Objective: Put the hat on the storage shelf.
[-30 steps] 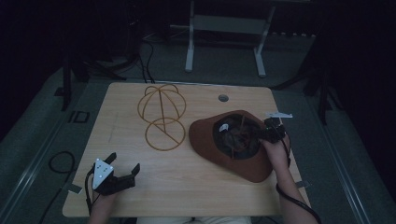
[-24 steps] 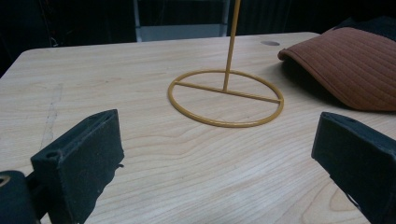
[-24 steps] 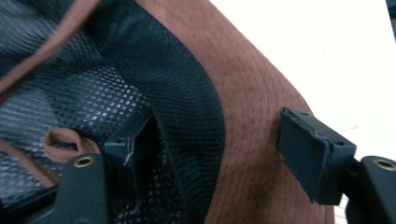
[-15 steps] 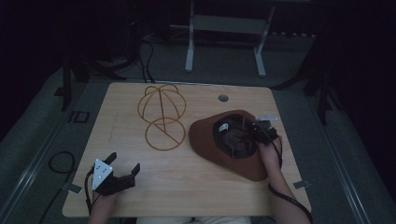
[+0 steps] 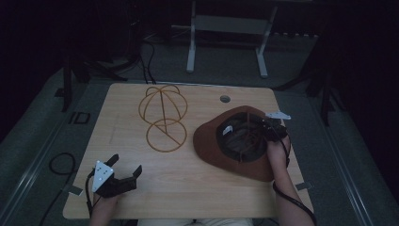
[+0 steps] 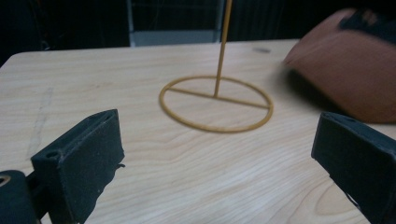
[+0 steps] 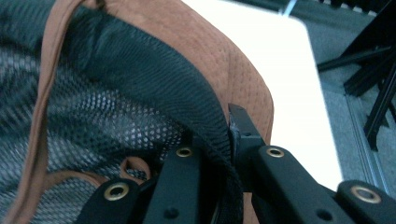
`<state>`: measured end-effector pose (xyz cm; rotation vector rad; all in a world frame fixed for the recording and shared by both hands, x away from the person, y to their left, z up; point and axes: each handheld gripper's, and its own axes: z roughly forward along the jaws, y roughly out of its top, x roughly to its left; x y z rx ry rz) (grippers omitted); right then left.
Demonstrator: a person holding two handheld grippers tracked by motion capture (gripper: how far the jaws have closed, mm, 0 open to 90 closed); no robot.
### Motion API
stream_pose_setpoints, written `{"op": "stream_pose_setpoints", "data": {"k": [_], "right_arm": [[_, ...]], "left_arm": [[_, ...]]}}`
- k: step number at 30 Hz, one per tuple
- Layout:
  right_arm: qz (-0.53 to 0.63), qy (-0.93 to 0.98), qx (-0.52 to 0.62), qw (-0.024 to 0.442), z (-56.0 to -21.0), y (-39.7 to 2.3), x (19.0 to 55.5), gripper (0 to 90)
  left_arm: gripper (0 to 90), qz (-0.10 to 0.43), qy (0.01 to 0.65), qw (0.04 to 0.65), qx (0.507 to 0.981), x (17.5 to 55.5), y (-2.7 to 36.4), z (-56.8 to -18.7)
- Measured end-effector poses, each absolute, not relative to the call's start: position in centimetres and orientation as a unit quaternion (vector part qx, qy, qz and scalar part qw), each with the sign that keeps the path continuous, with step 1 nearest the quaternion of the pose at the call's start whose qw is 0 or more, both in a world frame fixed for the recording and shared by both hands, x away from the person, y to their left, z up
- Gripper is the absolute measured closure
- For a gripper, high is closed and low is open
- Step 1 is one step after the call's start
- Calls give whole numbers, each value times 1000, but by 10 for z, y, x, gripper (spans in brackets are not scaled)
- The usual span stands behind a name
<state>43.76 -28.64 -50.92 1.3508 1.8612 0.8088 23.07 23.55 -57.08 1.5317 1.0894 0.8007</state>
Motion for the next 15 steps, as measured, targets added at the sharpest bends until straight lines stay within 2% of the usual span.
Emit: {"op": "stream_pose_setpoints", "data": {"k": [4, 10, 15], "right_arm": [[333, 705, 515, 356, -487, -289, 430, 842], [370, 685, 509, 368, -450, -294, 415, 842], [382, 680, 495, 384, -430, -295, 406, 842]], "left_arm": [[43, 334, 467, 501, 648, 232, 236, -570], [43, 293, 490, 512, 642, 232, 238, -561], [46, 278, 484, 515, 651, 232, 230, -544]]}}
